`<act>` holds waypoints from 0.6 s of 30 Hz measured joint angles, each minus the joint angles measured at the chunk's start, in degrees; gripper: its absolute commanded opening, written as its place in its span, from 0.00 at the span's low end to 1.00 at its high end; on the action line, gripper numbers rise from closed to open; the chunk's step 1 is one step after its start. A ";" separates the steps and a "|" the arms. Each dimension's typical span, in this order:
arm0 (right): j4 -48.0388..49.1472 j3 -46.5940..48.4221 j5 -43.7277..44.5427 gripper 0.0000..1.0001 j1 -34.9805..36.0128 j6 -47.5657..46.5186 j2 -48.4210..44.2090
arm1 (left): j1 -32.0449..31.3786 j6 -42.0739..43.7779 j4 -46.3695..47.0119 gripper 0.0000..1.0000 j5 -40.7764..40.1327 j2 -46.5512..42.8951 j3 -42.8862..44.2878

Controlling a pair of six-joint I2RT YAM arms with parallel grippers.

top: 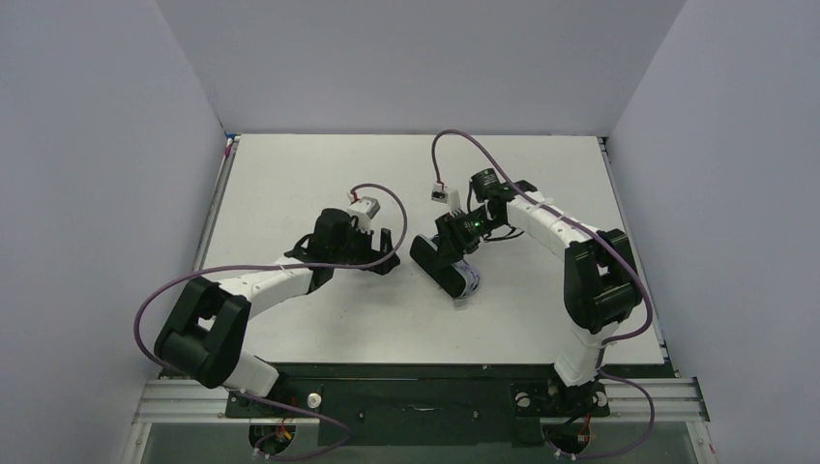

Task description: Open the umbrella

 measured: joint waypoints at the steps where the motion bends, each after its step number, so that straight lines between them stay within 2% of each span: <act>1: 0.02 0.00 -0.13 0.46 0.70 0.00 -0.28 | 0.83 -1.95 -0.07 0.91 -0.11 -0.07 -0.02; 4: 0.15 -0.46 -0.35 0.52 2.51 -0.02 -0.74 | 3.56 -7.23 -0.22 0.99 0.02 -0.59 -0.13; 10: 4.85 -5.97 0.37 0.62 7.08 2.16 -1.99 | 8.07 -16.09 -0.22 0.97 0.74 -1.38 -0.15; 17: 14.53 -10.91 3.56 0.68 12.04 6.95 -2.71 | 7.82 -22.71 0.33 0.99 3.15 0.87 0.57; 18: 15.65 -11.34 4.02 0.69 12.37 7.43 -2.93 | 7.65 -23.19 0.28 0.97 3.23 1.79 1.09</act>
